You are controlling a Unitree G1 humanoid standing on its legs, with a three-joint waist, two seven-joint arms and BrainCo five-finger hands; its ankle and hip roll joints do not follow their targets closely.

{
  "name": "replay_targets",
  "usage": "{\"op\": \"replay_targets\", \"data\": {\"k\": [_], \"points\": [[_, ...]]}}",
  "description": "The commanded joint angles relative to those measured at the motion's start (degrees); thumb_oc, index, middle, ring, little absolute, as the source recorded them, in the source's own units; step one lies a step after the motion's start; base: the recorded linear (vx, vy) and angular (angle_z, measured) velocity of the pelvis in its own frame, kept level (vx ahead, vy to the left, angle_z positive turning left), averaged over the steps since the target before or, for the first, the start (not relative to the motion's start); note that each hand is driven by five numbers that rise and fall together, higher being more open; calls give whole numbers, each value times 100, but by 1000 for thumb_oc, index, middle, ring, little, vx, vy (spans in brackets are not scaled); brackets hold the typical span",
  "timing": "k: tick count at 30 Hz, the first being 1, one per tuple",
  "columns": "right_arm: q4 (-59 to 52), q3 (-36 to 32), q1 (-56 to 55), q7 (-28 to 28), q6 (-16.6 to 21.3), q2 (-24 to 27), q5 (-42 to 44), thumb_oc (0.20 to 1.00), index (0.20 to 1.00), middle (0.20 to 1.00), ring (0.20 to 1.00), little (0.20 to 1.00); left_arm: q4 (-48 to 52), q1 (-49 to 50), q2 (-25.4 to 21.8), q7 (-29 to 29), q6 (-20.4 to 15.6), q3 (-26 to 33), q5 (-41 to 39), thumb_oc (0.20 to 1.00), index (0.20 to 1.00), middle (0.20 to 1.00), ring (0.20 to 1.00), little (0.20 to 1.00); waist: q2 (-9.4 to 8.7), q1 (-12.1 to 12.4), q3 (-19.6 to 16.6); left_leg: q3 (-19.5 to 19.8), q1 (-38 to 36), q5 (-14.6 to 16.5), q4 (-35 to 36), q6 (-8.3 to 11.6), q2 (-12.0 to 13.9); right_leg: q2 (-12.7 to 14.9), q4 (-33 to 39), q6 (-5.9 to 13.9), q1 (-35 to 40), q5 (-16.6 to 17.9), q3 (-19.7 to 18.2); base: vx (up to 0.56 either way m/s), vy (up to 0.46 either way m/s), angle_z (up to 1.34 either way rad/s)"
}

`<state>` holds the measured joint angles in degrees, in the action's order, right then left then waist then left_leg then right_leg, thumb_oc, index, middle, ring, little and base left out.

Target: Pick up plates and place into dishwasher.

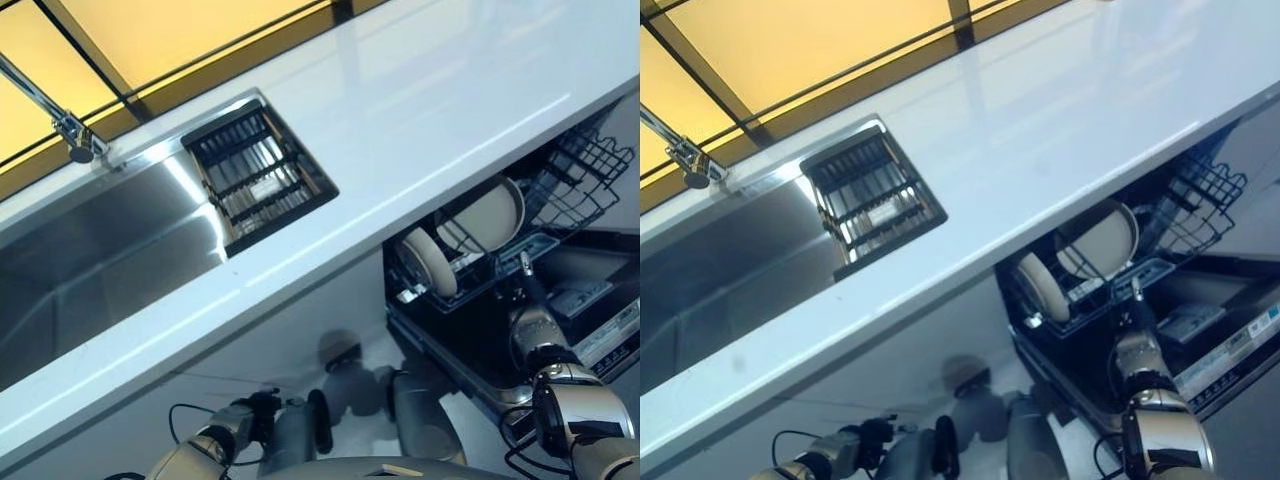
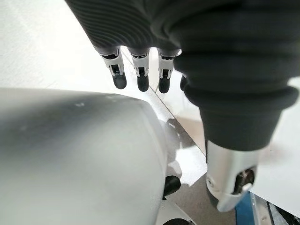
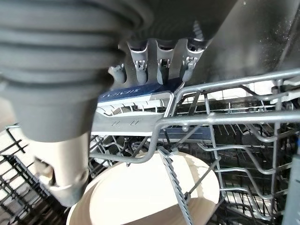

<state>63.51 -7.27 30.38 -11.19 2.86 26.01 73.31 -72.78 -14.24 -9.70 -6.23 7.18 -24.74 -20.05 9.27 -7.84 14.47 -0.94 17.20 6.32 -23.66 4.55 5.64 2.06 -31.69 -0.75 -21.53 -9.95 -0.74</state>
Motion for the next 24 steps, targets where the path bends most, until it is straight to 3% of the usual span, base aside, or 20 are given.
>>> {"op": "replay_targets", "data": {"k": [1,9,24], "points": [[54,69,1138,289,211,-72,458,1000,1000,1000,1000,1000,62,-370,-202,170,41,-142,-162,1000,1000,1000,1000,1000,-235,334,61,430,442,-546,82,-39,189,223,947,154,398,511,-173,-104,-13,9],[-62,175,1658,445,469,-61,723,1000,1000,1000,1000,1000,164,-594,-278,313,98,-153,-186,1000,1000,1000,1000,1000,-284,482,219,561,639,-650,196,-23,150,180,970,183,195,565,-85,-83,-8,14],[-293,557,2436,239,797,13,622,1000,1000,1000,1000,1000,484,-832,-466,445,155,-146,-197,1000,1000,1000,1000,1000,-405,744,444,664,925,-830,443,-10,171,76,1052,173,-87,637,74,-55,-17,8]]}}
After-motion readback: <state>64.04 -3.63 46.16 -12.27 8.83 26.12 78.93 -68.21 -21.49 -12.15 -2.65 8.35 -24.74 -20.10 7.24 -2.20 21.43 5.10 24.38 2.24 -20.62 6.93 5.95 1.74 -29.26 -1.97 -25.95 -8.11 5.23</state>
